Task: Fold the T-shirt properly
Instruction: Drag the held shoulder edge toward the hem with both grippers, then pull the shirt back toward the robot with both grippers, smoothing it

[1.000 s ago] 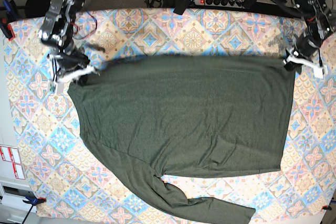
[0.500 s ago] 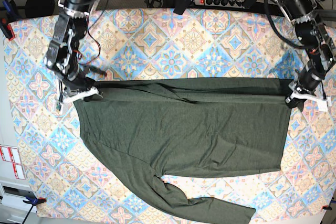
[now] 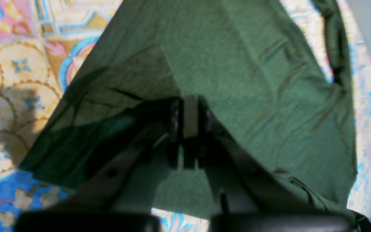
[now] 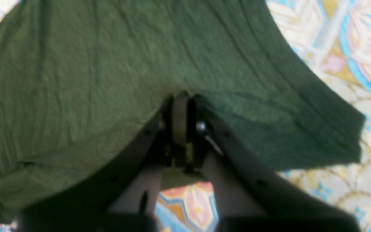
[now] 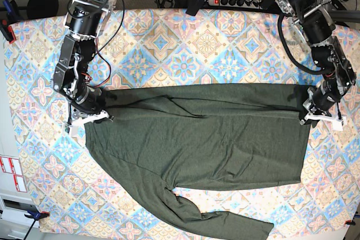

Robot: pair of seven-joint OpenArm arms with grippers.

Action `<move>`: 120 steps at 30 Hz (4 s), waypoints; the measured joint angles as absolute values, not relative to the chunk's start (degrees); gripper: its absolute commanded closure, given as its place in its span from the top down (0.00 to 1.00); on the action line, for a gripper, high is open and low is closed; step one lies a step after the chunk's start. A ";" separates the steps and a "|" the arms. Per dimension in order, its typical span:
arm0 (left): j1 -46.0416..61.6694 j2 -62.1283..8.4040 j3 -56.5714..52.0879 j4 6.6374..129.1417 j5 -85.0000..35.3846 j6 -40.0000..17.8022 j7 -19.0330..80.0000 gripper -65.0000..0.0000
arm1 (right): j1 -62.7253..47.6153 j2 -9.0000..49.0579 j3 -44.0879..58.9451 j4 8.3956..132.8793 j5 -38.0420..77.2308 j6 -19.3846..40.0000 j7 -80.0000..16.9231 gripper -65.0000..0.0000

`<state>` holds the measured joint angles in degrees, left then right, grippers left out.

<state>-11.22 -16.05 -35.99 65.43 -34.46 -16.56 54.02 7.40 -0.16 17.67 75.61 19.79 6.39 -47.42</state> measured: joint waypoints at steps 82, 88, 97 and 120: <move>-4.56 -14.33 -36.14 58.22 -39.05 -16.84 48.56 0.00 | 0.47 -1.58 30.76 72.86 21.78 7.42 -43.35 0.47; -4.45 -14.31 -36.14 58.24 -39.07 -16.84 48.42 0.00 | 3.44 -1.58 30.74 71.53 25.02 6.31 -45.15 0.47; -4.45 -14.31 -36.14 58.22 -38.89 -16.91 48.42 0.00 | 6.98 -1.10 30.92 64.34 27.03 7.55 -42.46 0.46; 3.81 -16.82 -35.99 66.06 -38.96 -17.39 52.10 0.00 | 0.67 -1.87 30.74 73.76 25.71 6.59 -46.59 0.05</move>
<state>3.81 -16.82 -35.99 66.06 -38.96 -17.39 52.10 0.67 -1.87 30.74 73.76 25.71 6.59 -46.59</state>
